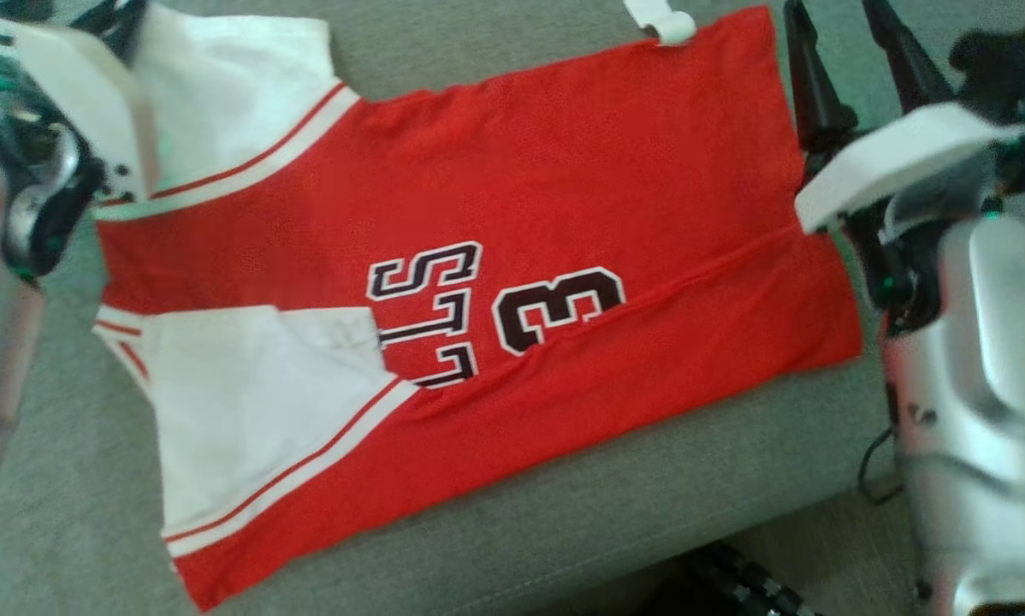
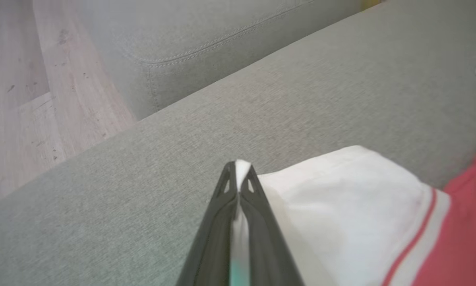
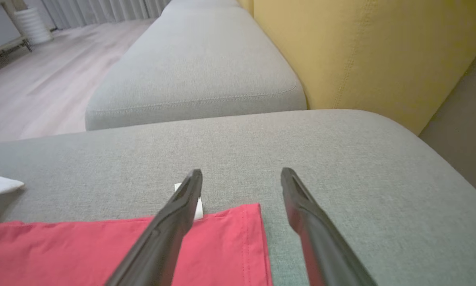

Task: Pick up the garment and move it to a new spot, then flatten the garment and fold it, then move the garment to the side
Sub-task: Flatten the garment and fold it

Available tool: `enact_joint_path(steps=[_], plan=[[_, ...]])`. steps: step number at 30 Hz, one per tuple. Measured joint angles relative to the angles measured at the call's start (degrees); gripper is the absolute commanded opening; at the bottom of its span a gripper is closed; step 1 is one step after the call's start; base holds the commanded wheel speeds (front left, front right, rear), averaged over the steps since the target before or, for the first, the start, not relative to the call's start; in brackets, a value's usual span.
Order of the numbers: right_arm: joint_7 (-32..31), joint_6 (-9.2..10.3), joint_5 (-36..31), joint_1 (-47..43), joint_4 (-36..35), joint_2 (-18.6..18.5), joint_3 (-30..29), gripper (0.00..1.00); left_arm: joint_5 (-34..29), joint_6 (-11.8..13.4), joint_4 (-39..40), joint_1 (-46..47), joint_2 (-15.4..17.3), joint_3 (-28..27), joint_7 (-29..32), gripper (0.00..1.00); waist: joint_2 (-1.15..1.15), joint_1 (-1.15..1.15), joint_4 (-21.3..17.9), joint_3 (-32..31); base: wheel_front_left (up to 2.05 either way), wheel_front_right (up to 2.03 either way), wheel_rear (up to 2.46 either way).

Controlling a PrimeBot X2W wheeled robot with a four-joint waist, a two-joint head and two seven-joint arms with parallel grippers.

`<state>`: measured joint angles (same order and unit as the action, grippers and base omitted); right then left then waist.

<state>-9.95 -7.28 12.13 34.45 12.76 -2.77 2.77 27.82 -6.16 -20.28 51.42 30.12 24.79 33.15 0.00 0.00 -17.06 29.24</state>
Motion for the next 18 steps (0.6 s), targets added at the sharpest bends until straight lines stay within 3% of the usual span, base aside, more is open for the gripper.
enact_joint_path(steps=[7, 18], plan=[[-8.32, 0.00, -4.21, 7.76, 11.85, -5.45, -2.93, 1.00, 0.46, -0.49, 4.66, 1.55, -3.58, 2.11, -5.63, 0.00, 0.00, 0.00, 4.96, -0.62, 0.00, 0.00, 0.00], [-11.27, 0.00, -2.98, 11.49, 22.71, -6.94, -2.94, 1.00, 1.44, -0.92, 6.83, 1.52, -5.57, 5.03, -8.64, 0.00, 0.00, 0.00, 9.21, -0.37, 0.00, 0.00, 0.00]])
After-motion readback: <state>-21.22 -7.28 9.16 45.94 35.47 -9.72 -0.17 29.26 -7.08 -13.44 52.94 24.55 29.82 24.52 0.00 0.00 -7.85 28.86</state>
